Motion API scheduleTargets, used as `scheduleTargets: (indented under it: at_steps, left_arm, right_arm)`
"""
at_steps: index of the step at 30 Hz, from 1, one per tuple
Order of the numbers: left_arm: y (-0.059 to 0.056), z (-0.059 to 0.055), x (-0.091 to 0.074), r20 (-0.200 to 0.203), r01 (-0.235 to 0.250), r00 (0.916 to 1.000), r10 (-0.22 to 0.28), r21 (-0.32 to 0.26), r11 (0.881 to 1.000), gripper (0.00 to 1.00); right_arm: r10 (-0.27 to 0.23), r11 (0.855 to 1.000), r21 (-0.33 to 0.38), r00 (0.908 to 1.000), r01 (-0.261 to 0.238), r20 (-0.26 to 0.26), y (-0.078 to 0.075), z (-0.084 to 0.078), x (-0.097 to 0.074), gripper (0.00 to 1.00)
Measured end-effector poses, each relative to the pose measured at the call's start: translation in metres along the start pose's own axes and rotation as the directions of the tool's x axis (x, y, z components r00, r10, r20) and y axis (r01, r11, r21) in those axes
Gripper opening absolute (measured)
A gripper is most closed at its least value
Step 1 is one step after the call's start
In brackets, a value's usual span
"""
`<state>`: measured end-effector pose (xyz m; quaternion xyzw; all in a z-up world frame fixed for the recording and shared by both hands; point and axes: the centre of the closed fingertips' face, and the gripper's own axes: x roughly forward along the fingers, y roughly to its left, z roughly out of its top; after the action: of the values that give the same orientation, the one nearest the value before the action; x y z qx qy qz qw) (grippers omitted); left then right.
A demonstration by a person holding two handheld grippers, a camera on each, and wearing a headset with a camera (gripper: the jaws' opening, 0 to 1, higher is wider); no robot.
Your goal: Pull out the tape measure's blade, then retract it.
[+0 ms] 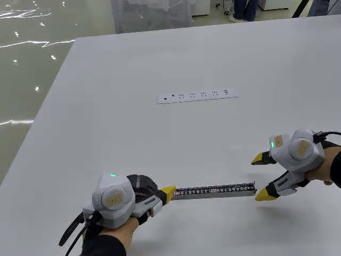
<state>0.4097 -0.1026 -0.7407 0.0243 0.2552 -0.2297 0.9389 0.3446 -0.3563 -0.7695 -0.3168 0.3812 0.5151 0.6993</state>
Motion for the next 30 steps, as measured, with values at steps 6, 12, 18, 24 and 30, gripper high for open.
scheduleTargets:
  at_steps: [6, 12, 18, 24, 30]
  left_arm:
    - [-0.002, -0.001, 0.001, 0.016, 0.012, 0.9998, -0.012, -0.019, 1.0, 0.97]
    - [0.0, -0.001, 0.001, 0.018, 0.012, 0.9998, -0.011, -0.023, 1.0, 0.96]
    - [0.002, -0.001, 0.0, 0.022, -0.001, 0.9997, 0.002, -0.048, 0.999, 0.96]
    - [0.006, -0.002, 0.0, 0.021, -0.011, 0.9997, 0.013, -0.073, 0.997, 0.95]
    - [0.013, -0.001, -0.002, 0.019, -0.038, 0.999, 0.04, -0.114, 0.993, 0.9]
  right_arm:
    - [0.038, 0.999, -0.015, 0.9989, -0.038, -0.028, 0.005, -0.003, 0.004, 0.37]
    - [0.072, 0.996, -0.051, 0.9952, -0.076, -0.066, 0.008, -0.012, 0.01, 0.27]
    - [0.08, 0.995, -0.049, 0.9943, -0.083, -0.072, 0.007, -0.013, 0.012, 0.19]
    - [0.076, 0.996, -0.037, 0.994, -0.079, -0.079, 0.003, -0.015, 0.015, 0.13]
    - [0.079, 0.996, -0.035, 0.9927, -0.083, -0.091, 0.004, -0.015, 0.021, 0.12]
